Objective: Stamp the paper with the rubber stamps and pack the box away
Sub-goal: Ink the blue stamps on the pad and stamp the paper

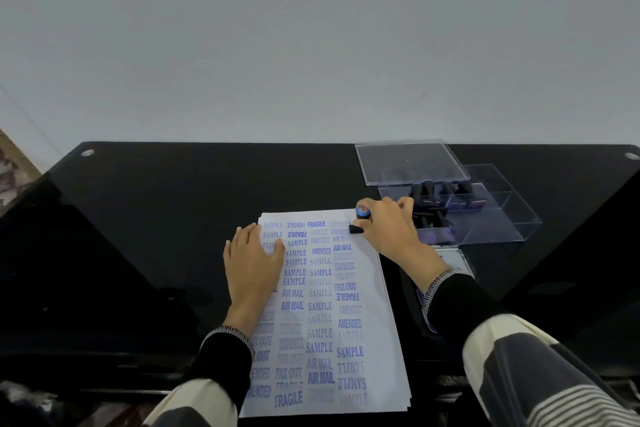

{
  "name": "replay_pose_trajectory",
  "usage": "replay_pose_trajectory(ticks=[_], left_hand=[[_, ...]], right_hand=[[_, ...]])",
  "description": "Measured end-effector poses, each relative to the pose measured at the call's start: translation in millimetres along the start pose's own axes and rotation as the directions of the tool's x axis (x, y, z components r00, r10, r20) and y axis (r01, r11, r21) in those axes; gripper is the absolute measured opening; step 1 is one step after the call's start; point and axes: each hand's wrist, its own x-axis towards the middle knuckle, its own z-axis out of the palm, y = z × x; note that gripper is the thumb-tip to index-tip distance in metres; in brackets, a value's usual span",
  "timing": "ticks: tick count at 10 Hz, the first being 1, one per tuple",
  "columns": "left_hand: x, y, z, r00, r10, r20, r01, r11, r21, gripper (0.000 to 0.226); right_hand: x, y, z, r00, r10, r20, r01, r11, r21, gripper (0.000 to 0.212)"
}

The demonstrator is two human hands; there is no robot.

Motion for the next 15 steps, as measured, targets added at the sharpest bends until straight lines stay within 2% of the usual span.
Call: replay_pose_trajectory(ticks=[2,4,15], left_hand=[[-0.5,2.3,-1.7,1.000,0.003,0.001,-0.003,1.000,-0.008,0.059],[-0.3,1.4,-0.9,1.000,0.005,0.001,-0.005,1.000,-0.008,0.059],[1.5,1.7,0.0,1.000,-0.016,0.003,0.016,1.000,0.002,0.058]], right_hand=[[-5.9,-1.5,-0.5,1.000,-0.005,-0.014,0.004,0.999,-0.044,0.021],[2.6,-1.2,-1.7,1.000,0.009,0.022,-0.009,1.000,-0.012,0.015],[-2.3,0.3,-1.6,1.000,0.012,0.010,-0.012,1.000,0.001,0.017]])
